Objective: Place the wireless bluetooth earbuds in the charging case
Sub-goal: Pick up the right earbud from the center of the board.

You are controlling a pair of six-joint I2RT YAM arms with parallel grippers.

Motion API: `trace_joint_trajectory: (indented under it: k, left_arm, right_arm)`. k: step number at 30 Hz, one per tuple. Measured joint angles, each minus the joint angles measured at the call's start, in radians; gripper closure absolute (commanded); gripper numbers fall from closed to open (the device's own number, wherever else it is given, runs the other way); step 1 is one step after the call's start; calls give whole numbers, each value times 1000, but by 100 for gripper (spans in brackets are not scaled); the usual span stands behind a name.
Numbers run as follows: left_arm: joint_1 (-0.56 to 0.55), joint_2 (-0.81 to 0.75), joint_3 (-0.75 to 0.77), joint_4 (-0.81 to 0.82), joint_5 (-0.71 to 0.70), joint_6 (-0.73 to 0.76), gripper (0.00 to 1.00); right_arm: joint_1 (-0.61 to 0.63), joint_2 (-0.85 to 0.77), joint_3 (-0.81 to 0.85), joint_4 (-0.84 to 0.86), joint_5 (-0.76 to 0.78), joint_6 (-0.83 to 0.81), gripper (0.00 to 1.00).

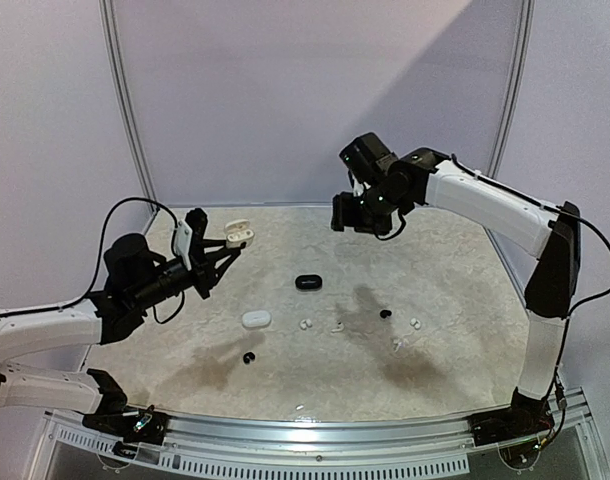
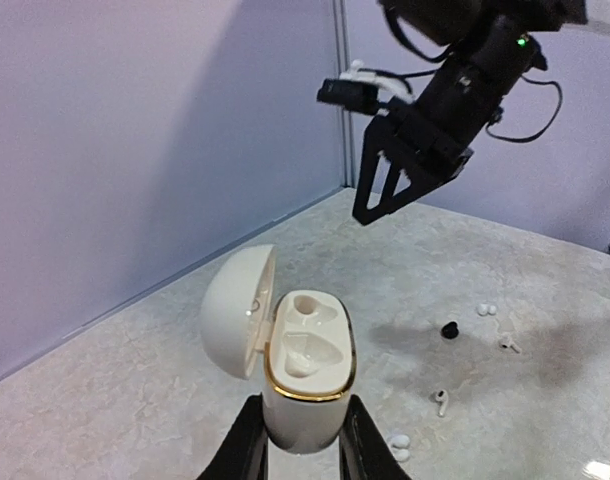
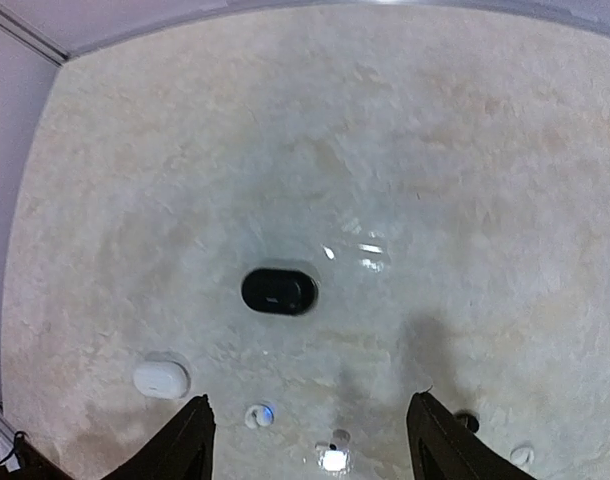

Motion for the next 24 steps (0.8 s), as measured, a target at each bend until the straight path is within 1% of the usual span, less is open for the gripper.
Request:
trace_joint_trajectory:
  k: [4, 10, 12, 19, 24]
  left_arm:
    - [-69, -70, -87, 44, -38, -18, 100]
    - [-115, -147, -147, 111, -79, -55, 100]
    - [-119, -154, -167, 126, -85, -63, 100]
    - [-127, -154, -182, 139, -109, -65, 100]
    - [-144, -153, -183, 164, -105, -58, 100]
  right_arm:
    - [35, 45, -33, -93, 18, 95, 32]
    - [64, 89, -122, -166, 25, 213, 34]
    - [69, 111, -122, -180, 22, 239, 35]
    - [91, 224, -120, -224, 18, 314, 35]
    - [109, 222, -196, -237, 37, 334, 40]
